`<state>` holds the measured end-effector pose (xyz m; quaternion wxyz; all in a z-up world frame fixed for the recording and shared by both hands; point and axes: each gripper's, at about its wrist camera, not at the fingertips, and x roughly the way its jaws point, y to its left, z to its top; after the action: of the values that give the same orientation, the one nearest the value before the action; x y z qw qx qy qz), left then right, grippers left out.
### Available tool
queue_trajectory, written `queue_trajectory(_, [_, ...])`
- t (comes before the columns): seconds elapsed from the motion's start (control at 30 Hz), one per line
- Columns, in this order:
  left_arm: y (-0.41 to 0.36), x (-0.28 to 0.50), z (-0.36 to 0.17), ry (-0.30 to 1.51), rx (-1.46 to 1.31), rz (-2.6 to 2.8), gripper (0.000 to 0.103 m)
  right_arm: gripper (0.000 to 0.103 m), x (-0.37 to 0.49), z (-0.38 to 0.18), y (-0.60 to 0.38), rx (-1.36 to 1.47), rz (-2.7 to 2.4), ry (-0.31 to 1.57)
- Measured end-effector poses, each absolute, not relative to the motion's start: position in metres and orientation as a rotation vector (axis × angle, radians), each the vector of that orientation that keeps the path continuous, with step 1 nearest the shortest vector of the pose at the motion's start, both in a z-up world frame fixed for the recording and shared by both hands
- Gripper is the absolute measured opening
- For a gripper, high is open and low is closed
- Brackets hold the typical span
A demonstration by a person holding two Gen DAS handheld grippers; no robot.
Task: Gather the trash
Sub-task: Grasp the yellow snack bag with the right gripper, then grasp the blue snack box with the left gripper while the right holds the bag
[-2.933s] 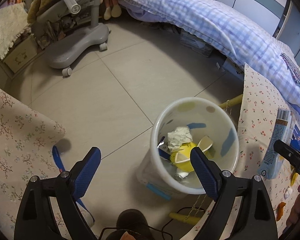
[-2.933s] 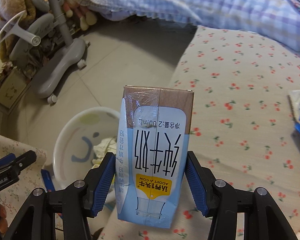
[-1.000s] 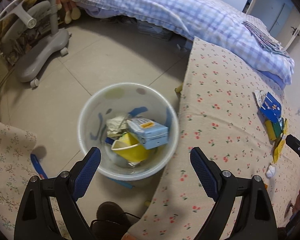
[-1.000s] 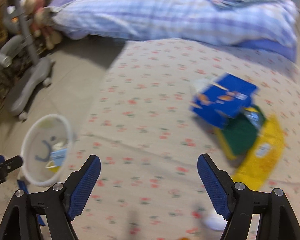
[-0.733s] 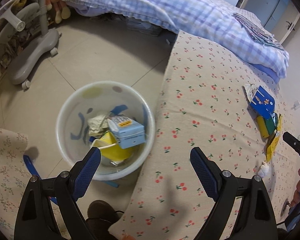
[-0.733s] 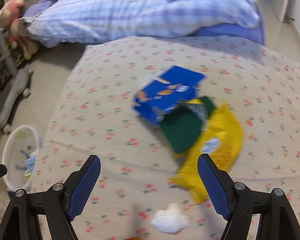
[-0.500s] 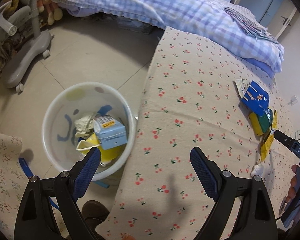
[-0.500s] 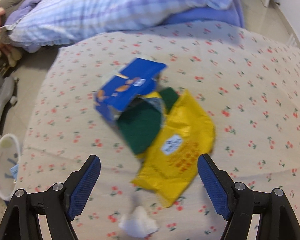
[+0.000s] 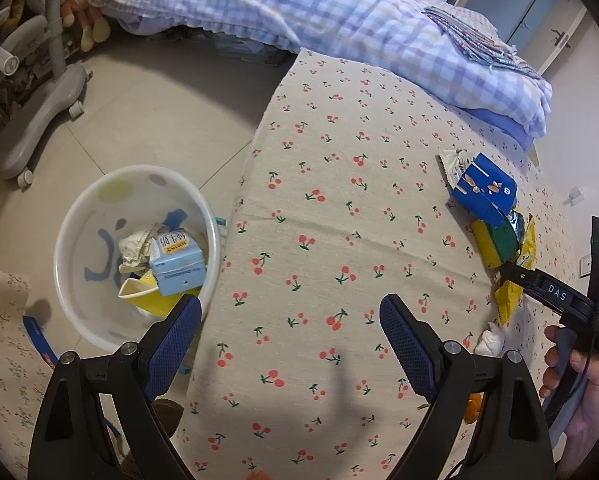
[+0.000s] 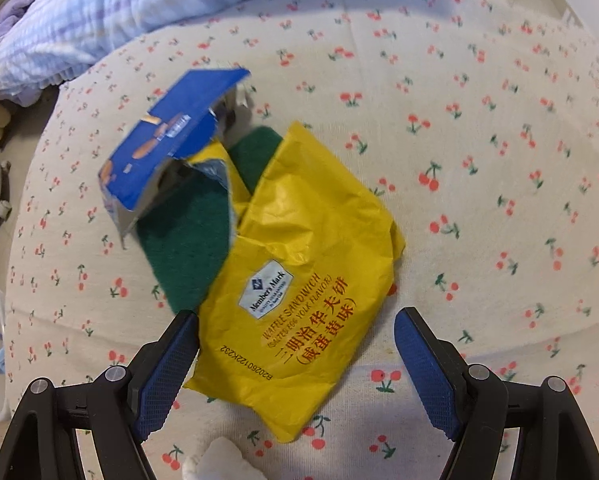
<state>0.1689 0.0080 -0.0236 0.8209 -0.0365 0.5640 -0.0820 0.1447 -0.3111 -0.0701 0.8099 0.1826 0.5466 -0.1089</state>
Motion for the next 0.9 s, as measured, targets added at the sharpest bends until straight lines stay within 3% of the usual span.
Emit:
queue_trajectory(0.1, [0.002, 0.166, -0.024, 1.202, -0.074, -0.181, 0.092, 0.082, 0.143, -0.072, -0.312, 0.395, -0.222, 1.169])
queue_trajectory(0.17, [-0.003, 0.164, -0.023, 1.197, -0.063, -0.19, 0.092, 0.069, 0.141, -0.07, -0.313, 0.376, -0.219, 1.165])
queue_trajectory(0.33, [-0.029, 0.163, -0.018, 1.188, 0.024, -0.219, 0.092, 0.06, 0.129, -0.059, -0.322, 0.362, -0.191, 1.143])
queue_trajectory(0.9, [-0.201, 0.217, -0.012, 1.116, 0.327, -0.431, 0.092, 0.06, 0.072, -0.02, -0.401, 0.451, -0.25, 1.019])
